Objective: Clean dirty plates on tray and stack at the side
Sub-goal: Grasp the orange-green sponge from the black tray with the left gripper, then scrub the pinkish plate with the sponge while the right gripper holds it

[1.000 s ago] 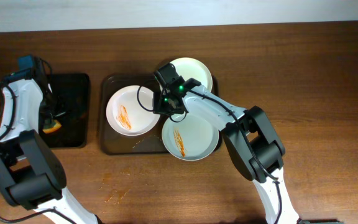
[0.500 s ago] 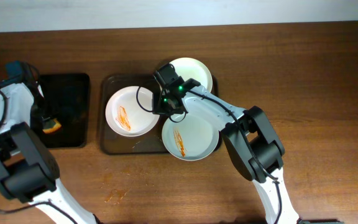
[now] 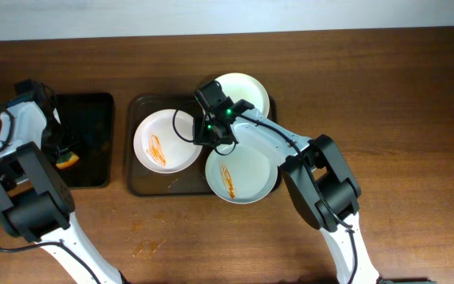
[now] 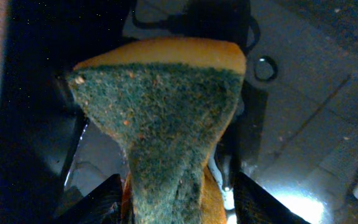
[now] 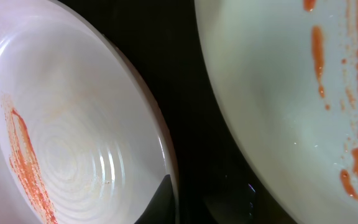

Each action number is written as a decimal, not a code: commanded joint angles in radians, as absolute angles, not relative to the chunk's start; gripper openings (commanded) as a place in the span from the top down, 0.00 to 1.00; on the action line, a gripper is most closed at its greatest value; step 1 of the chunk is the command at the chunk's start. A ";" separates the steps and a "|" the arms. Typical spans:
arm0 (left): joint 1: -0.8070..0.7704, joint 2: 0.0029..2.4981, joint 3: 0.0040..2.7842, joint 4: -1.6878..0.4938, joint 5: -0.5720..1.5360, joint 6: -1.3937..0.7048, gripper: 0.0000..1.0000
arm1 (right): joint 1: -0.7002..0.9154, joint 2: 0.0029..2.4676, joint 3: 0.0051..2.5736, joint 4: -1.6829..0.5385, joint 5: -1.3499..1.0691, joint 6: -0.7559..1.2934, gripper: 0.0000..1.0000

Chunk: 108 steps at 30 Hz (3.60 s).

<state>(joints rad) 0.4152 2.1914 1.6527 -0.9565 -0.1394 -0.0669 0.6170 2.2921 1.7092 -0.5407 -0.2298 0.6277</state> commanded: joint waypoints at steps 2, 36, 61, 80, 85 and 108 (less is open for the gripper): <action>0.416 2.202 1.694 -0.962 -0.126 -0.069 0.44 | 0.628 2.313 1.713 -0.537 -0.235 0.624 0.96; 0.037 2.132 1.701 -1.100 0.344 -0.011 0.99 | 0.628 2.313 1.713 -0.519 -0.202 0.644 0.96; -0.030 2.131 1.487 -1.069 -0.096 -0.455 0.99 | 0.628 2.313 1.713 -0.503 -0.205 0.644 0.96; -0.044 2.131 1.487 -1.108 0.046 -0.324 0.99 | 0.624 2.327 1.775 -0.487 -0.277 0.452 0.83; -0.044 2.131 1.487 -1.100 0.045 -0.324 0.99 | 0.635 2.356 1.775 -0.509 -0.281 0.504 0.96; -0.044 2.131 1.487 -0.778 0.411 -0.022 0.99 | 0.614 2.355 1.799 -0.667 -0.277 0.660 0.96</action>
<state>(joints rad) -0.0216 2.1017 1.5032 -0.8333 0.1265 -0.1478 0.6075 2.3367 1.8011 -0.6624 -0.2749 0.6834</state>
